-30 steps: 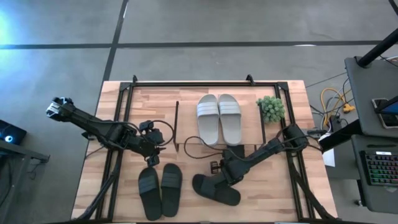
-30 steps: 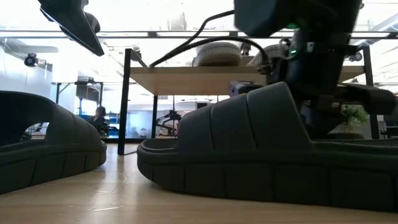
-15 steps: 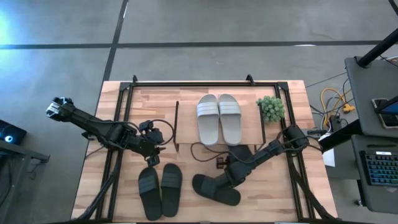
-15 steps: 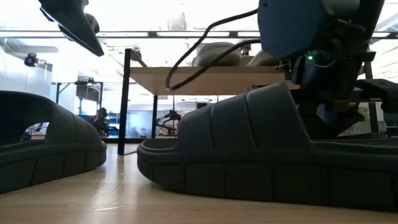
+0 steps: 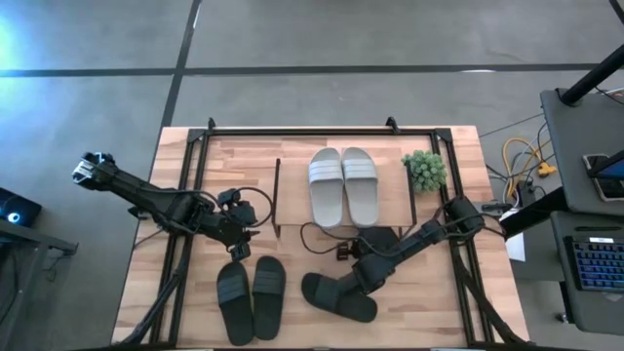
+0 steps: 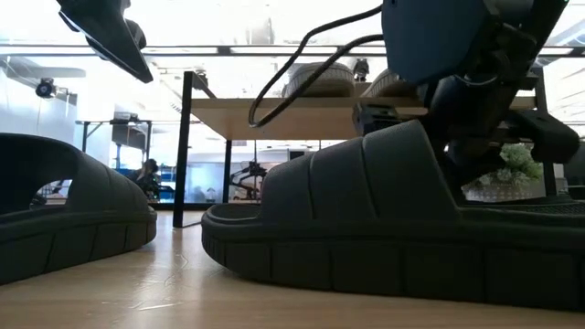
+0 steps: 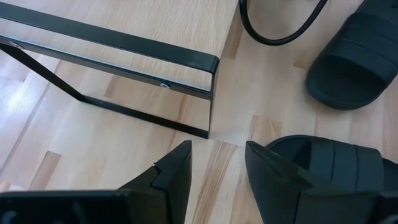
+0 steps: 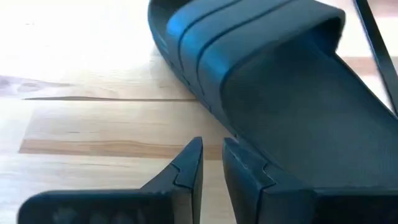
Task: Pick and place slides into the shelf
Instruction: Put the right black slide under the shelf
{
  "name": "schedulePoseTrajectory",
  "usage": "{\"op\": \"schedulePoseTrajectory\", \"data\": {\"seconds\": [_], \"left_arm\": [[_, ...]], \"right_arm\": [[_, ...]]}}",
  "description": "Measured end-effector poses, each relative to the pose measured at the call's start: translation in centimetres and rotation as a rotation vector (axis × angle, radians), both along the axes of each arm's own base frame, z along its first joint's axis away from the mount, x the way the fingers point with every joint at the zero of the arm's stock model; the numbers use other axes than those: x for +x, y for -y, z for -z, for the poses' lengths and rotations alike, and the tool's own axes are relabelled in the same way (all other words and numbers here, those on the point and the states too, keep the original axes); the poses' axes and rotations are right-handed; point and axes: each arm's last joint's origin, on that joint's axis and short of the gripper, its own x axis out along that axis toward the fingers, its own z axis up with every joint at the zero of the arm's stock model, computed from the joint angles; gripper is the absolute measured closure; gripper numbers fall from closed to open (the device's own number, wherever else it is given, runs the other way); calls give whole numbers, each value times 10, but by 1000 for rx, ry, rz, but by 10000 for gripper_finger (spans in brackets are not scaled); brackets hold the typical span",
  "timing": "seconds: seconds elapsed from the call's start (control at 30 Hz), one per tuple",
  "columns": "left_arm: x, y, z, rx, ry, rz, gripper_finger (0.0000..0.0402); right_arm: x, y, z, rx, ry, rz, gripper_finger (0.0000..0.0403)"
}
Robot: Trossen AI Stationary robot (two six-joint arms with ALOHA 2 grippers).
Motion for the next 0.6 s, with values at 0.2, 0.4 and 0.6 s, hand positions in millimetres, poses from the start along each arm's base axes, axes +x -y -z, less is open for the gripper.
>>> {"op": "schedulePoseTrajectory", "data": {"seconds": [0.2,0.4,0.6], "left_arm": [[0,0,0,0,0,-1,267],[0,0,0,0,0,-1,267],[0,0,0,0,0,-1,267]], "right_arm": [[0,4,2,-29,-2,-9,349],[-6,8,7,-42,-45,-6,349],[-6,1,2,60,-91,3,349]]}}
